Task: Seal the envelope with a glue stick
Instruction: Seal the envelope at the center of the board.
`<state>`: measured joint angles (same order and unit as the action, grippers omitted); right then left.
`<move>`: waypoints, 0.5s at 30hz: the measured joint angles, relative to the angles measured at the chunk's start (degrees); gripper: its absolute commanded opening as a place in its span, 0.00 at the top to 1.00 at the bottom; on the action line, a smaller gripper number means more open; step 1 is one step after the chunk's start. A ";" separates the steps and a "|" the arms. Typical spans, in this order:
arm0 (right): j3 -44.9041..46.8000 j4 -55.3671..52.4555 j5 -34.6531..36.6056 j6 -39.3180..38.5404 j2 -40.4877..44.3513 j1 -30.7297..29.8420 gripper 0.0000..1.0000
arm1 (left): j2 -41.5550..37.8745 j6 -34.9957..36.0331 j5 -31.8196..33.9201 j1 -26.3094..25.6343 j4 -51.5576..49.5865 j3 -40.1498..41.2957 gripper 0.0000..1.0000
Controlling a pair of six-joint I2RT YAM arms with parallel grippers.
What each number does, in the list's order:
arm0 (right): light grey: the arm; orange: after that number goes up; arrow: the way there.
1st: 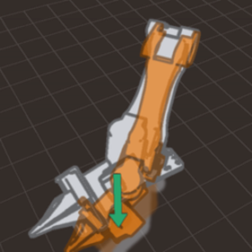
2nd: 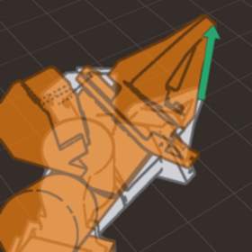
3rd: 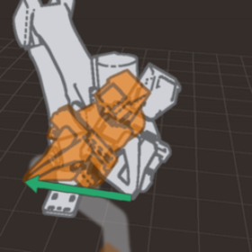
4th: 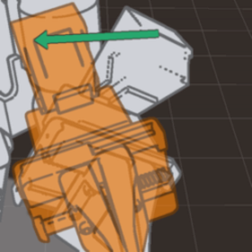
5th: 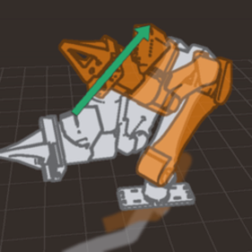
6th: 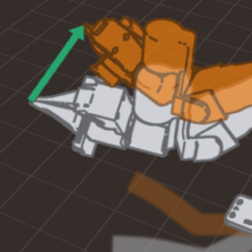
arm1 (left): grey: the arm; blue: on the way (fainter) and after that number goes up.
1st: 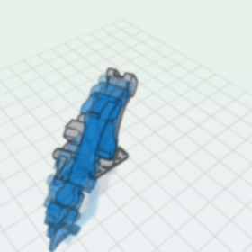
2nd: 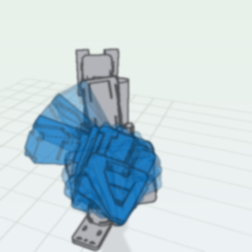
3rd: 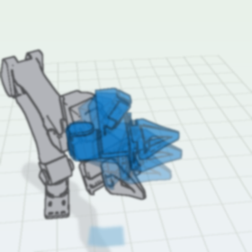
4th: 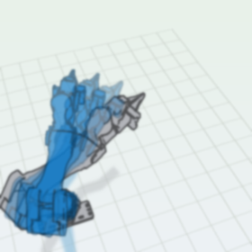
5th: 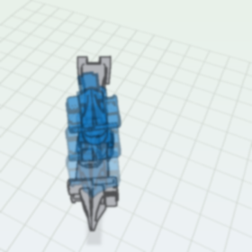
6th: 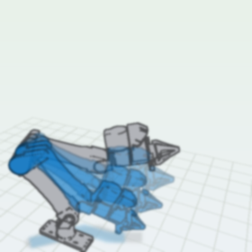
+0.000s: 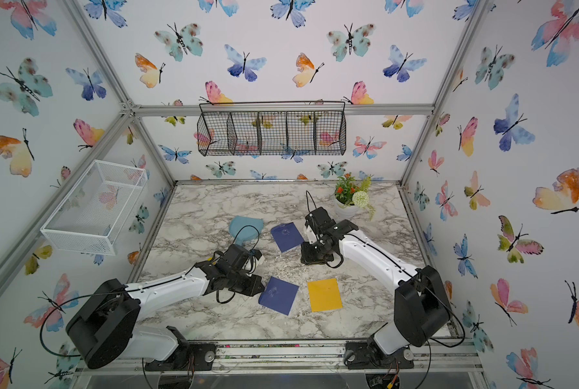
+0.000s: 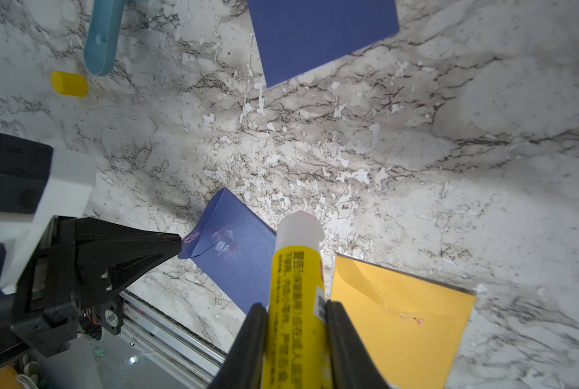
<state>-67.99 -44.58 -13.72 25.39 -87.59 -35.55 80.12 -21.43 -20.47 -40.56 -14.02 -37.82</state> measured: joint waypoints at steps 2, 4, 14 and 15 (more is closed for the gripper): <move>0.00 0.00 -0.20 -0.02 -0.07 0.00 0.98 | 0.24 0.02 -0.13 0.00 0.09 -0.04 0.99; 0.00 0.00 -0.37 -0.04 -0.28 0.00 0.98 | 0.72 0.07 -0.33 0.00 0.20 -0.24 1.00; 0.00 -0.04 -0.76 -0.17 -0.44 0.00 0.98 | 3.56 0.20 -1.42 -0.57 1.97 -1.29 1.00; 0.00 -0.04 -0.81 -0.17 -0.44 0.00 0.98 | 3.80 0.20 -1.51 -0.72 2.21 -1.31 0.99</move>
<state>-67.99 -44.62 -14.52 25.21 -88.03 -35.55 83.92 -21.23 -21.98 -41.28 -11.81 -39.13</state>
